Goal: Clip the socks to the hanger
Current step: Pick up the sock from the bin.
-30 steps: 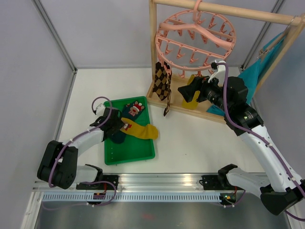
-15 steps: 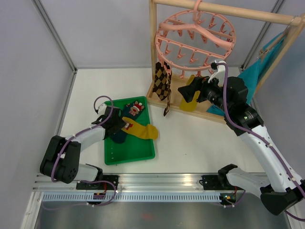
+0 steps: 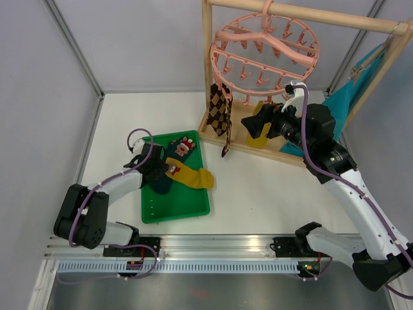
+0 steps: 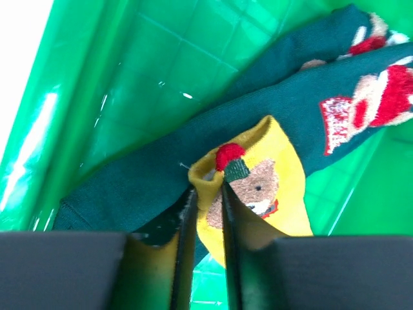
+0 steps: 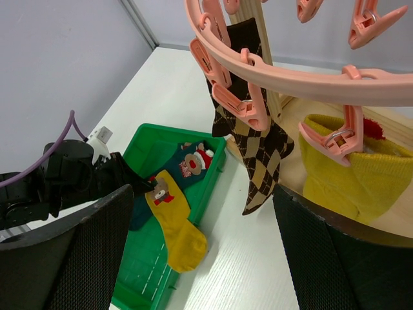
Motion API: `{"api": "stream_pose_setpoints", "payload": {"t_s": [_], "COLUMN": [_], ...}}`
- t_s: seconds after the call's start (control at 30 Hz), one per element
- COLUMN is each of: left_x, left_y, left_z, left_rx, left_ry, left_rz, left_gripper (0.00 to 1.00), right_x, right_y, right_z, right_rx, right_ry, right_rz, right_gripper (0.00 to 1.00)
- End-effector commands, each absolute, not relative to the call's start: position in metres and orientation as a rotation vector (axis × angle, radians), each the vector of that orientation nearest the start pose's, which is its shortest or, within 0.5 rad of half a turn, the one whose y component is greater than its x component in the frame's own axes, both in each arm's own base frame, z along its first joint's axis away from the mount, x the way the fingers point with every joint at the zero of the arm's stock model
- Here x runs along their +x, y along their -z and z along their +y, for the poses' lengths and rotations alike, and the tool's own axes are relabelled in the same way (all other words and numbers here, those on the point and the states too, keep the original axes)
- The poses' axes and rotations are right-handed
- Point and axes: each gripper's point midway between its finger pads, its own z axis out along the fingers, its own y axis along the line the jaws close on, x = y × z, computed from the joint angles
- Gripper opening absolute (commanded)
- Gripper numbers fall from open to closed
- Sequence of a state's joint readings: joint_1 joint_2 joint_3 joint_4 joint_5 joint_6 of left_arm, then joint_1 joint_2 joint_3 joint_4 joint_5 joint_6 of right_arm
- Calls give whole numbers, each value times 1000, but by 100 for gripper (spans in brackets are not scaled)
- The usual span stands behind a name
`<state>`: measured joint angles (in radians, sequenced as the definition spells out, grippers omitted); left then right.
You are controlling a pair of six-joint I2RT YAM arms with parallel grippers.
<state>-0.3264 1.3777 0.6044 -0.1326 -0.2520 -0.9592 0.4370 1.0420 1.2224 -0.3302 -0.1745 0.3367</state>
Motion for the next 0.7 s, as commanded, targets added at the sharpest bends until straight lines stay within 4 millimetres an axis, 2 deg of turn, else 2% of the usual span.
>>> {"api": "stream_pose_setpoints", "payload": {"t_s": [0.0,0.2,0.47,0.6,0.67], "left_x": [327,332,332,330,329], "left_y": [-60,-79,-106,-129,-147], "left_z": [-99,-99,-106,-108,-109], "left_rx": [-829,-781,-676,-597,-542], "left_ry": [316,324,391,433,456], "left_rz": [2232,2213,2173,2115,2073], "left_gripper": [22,3,2,2,2], "right_x": [305,306,306,305,304], "right_y": [-379,-379,-382,-382,-384], "right_z": [188,185,181,180,180], "right_rx": [-223,-205,-187,-177,-173], "right_ry": [-692,-678,-661,-662,-668], "right_rz": [1731,1732,1734,1740,1736], "right_gripper": [94,94,94,94,94]}}
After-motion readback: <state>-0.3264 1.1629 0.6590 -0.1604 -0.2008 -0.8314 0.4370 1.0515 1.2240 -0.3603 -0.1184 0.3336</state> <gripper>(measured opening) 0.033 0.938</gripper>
